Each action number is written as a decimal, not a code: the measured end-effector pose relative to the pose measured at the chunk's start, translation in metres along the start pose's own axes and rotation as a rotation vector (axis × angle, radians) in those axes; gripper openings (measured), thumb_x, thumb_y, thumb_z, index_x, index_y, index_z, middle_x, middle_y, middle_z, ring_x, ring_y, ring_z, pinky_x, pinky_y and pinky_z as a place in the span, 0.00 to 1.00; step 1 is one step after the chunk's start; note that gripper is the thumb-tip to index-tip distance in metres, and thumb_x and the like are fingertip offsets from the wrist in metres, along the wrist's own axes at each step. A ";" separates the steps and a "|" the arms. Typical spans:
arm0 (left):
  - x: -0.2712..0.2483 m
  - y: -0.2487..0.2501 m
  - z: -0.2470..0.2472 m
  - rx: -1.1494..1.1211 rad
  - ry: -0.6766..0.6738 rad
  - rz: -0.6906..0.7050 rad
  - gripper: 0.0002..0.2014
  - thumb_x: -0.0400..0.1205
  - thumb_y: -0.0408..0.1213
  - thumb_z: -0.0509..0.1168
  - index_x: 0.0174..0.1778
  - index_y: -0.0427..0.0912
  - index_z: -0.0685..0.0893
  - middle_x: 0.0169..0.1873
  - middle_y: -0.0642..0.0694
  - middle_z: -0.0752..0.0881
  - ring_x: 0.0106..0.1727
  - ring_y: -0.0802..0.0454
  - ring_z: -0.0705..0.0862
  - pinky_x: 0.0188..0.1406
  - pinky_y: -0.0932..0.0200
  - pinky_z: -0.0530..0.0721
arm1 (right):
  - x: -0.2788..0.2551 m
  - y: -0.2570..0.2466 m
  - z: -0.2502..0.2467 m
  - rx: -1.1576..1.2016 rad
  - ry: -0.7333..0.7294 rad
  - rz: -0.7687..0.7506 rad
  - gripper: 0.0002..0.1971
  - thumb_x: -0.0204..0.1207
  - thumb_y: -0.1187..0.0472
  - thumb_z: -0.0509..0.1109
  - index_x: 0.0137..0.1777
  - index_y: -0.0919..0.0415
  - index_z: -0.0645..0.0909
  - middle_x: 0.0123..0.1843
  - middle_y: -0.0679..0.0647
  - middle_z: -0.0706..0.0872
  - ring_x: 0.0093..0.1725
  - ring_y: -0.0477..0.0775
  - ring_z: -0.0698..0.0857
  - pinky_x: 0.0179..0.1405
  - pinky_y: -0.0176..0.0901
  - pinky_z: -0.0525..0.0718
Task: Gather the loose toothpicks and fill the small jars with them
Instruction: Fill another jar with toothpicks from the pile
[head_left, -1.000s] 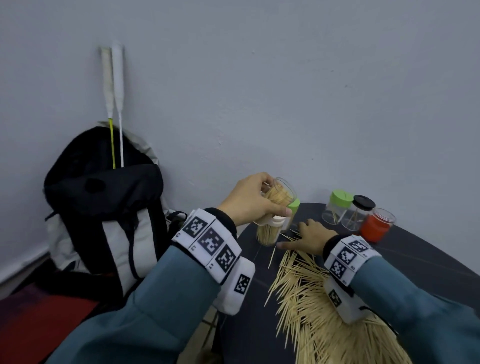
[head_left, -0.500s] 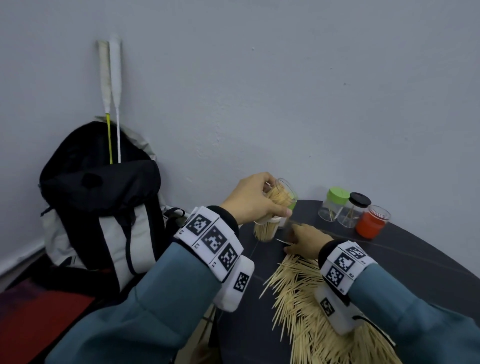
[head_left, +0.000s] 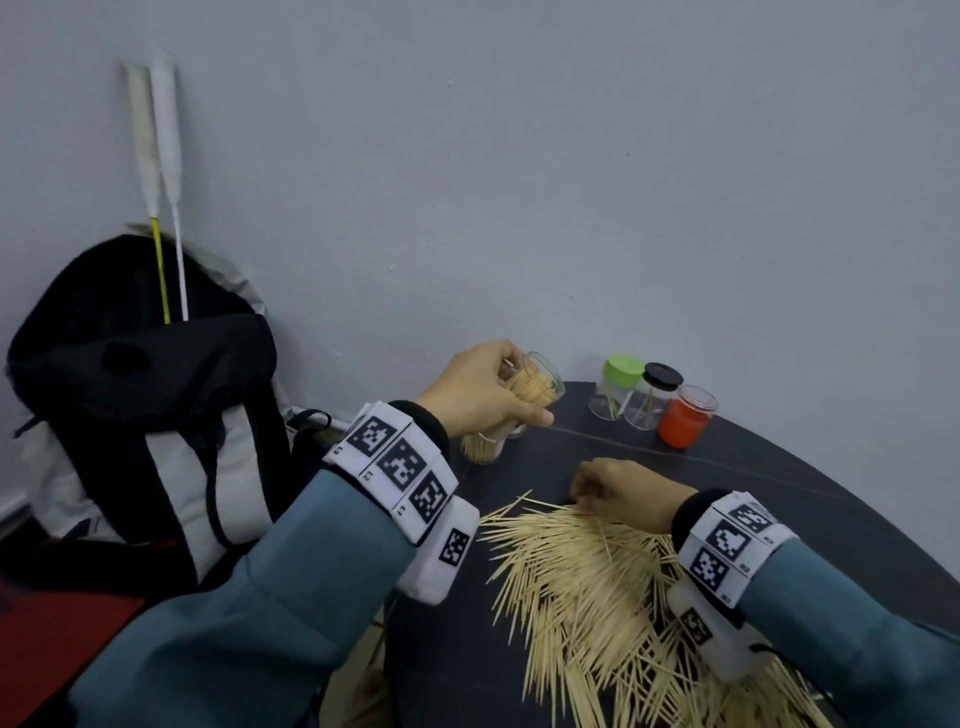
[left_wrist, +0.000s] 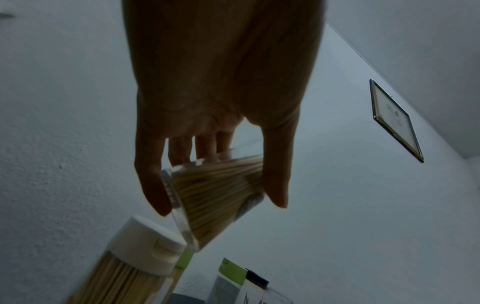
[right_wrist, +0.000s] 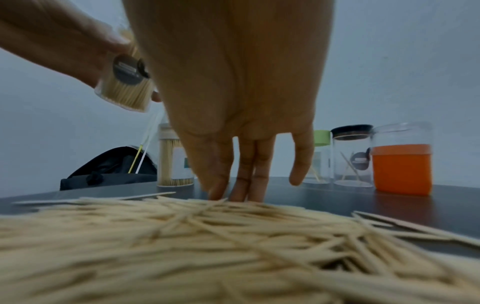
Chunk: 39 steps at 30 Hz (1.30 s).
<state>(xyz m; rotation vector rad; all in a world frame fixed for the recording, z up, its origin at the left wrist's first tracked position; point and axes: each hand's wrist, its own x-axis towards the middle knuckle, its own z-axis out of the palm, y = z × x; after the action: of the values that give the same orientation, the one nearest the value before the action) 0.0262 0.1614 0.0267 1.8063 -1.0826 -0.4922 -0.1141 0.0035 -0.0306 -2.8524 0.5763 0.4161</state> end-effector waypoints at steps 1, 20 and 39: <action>0.000 0.001 0.001 0.000 -0.001 0.000 0.23 0.68 0.37 0.79 0.53 0.46 0.75 0.51 0.48 0.78 0.53 0.53 0.77 0.49 0.63 0.73 | -0.003 0.001 0.000 0.003 -0.024 -0.003 0.13 0.78 0.51 0.67 0.59 0.56 0.77 0.52 0.49 0.75 0.51 0.47 0.75 0.56 0.43 0.77; 0.001 0.005 0.009 0.052 -0.004 0.007 0.26 0.68 0.39 0.79 0.60 0.43 0.77 0.52 0.49 0.77 0.55 0.52 0.77 0.52 0.61 0.76 | -0.005 -0.009 0.003 -0.107 -0.123 -0.004 0.15 0.85 0.61 0.56 0.64 0.70 0.71 0.65 0.63 0.77 0.64 0.61 0.77 0.64 0.50 0.73; 0.009 0.014 0.039 -0.014 -0.073 0.016 0.22 0.68 0.37 0.80 0.52 0.46 0.76 0.46 0.53 0.78 0.50 0.56 0.78 0.39 0.69 0.76 | -0.029 0.020 -0.020 1.063 0.396 -0.015 0.12 0.86 0.68 0.47 0.53 0.61 0.73 0.35 0.50 0.69 0.33 0.44 0.68 0.32 0.31 0.72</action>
<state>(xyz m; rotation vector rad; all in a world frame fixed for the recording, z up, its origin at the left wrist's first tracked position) -0.0032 0.1317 0.0214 1.7786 -1.1397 -0.5589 -0.1437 -0.0092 -0.0058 -1.8846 0.5892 -0.3838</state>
